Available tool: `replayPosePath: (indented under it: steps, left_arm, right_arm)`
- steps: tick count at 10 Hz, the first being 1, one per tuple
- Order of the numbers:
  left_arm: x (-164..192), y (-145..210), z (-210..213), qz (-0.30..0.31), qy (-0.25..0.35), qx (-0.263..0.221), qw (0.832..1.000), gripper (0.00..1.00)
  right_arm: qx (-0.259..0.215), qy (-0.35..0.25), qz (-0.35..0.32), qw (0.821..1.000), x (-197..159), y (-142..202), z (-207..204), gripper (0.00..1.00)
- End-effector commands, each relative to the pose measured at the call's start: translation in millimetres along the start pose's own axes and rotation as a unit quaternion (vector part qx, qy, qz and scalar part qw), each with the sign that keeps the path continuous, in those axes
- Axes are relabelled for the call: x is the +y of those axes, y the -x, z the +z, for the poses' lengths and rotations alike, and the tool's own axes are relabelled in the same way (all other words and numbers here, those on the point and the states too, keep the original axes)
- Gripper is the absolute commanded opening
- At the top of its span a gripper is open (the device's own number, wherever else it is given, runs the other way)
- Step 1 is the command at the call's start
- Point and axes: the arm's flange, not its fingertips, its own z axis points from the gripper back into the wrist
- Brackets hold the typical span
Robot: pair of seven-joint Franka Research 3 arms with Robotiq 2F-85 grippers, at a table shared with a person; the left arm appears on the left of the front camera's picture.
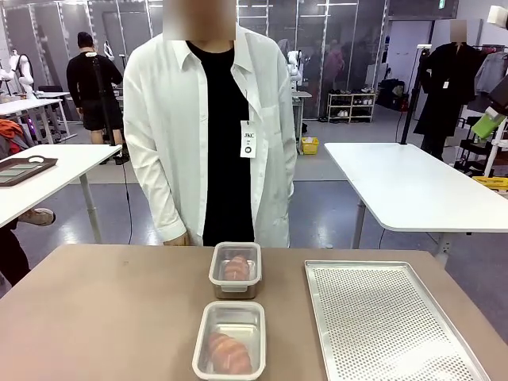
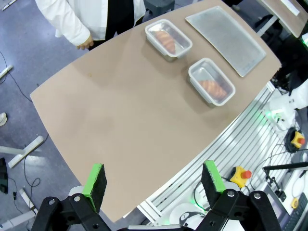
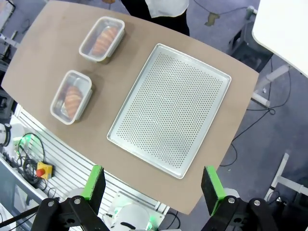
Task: Place the bread into the airtight container.
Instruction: Pick up a Butter Roll and place it into an empty Airtight Container.
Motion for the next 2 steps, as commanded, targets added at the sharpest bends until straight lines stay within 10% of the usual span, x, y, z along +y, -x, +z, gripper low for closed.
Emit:
replayPosePath:
  steps: [1,2]
  left_arm:
    - [0.3,-0.7,1.6,-0.009,0.004,0.0,1.0,1.0]
    - [0.3,-0.7,1.6,-0.009,0.004,0.0,1.0,1.0]
  right_arm:
    - [0.0,-0.001,0.0,1.0,0.3,1.5,1.2,1.0]
    - [0.0,-0.001,0.0,1.0,0.3,1.5,1.2,1.0]
